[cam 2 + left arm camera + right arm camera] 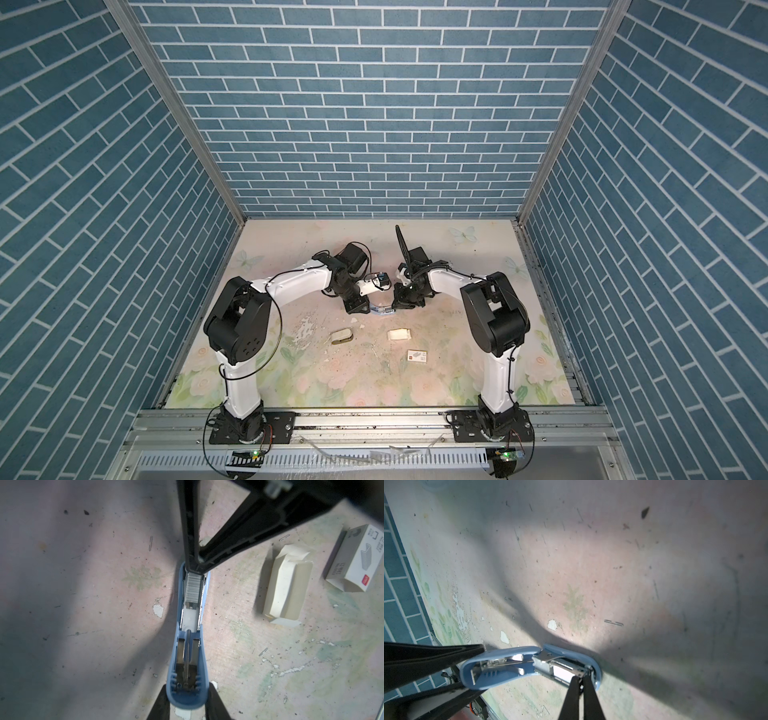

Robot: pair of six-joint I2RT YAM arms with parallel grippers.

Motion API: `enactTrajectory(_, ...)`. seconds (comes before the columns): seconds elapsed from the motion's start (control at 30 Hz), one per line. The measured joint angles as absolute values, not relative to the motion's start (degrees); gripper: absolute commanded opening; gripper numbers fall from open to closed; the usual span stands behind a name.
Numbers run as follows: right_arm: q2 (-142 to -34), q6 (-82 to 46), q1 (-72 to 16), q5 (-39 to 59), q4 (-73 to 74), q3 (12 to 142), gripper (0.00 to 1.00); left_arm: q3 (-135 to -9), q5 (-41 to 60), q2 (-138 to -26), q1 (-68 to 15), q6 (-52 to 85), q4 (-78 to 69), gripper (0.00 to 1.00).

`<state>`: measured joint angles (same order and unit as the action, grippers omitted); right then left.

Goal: Load the staples into the stapler

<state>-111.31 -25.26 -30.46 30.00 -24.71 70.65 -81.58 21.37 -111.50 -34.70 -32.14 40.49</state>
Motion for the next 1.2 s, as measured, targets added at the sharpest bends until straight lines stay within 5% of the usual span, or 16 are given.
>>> enactTrajectory(1.2, -109.5, -27.2, -31.1, 30.6, -18.4, 66.2, 0.12, -84.4, 24.4, -113.4, -38.0, -31.4, 37.9, 0.2)
